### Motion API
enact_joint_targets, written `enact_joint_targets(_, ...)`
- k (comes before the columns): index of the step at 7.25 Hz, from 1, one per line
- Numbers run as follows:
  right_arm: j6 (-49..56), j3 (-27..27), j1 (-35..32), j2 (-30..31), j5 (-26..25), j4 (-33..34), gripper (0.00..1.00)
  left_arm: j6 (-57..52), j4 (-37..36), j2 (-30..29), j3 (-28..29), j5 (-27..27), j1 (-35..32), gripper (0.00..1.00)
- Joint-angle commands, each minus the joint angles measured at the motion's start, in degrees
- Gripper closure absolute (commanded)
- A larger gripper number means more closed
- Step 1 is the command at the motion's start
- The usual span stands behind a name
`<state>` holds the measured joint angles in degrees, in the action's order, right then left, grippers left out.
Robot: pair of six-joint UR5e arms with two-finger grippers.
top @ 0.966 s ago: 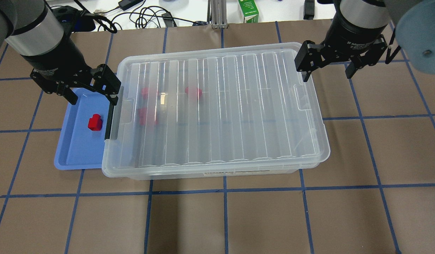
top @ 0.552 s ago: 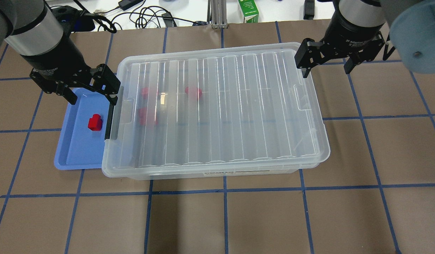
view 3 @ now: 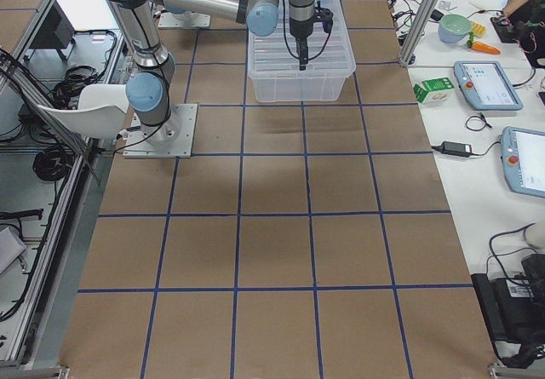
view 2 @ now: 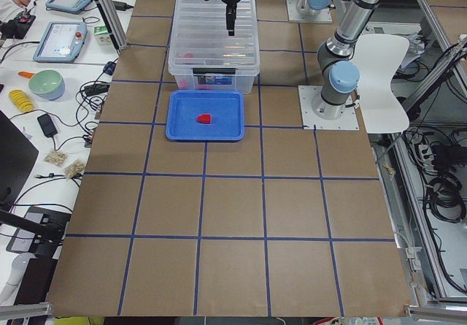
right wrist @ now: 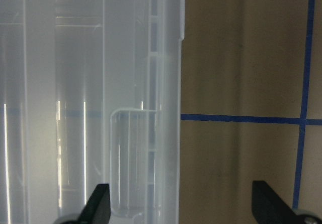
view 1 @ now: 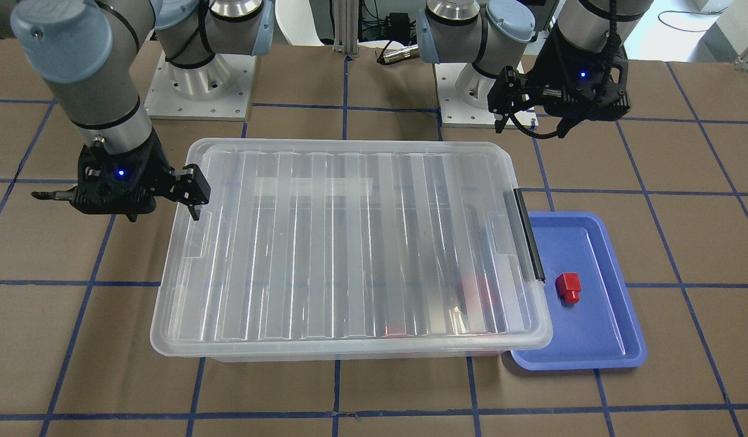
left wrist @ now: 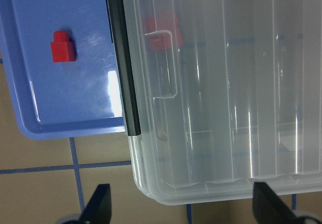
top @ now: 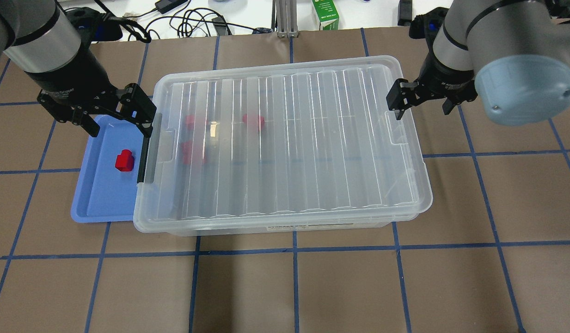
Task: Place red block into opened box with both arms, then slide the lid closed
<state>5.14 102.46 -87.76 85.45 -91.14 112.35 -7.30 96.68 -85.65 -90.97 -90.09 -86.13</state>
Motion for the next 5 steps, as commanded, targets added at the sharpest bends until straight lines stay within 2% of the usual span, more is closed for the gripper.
enact_joint_targets(1, 0.22, 1.34, 0.4, -2.13, 0.0, 2.96, 0.0, 0.0, 0.0, -0.04, 0.0, 0.17, 0.26, 0.0)
enact_joint_targets(2, 0.31, 1.34, 0.4, -2.31, 0.26, 3.31, 0.0, -0.17, -0.17, -0.04, -0.08, 0.26, 0.87, 0.0)
enact_joint_targets(5, 2.59, 1.34, 2.06, -3.27, 0.09, 4.62, 0.0, -7.09, -1.14, -1.88, 0.0, 0.62, 12.79, 0.0)
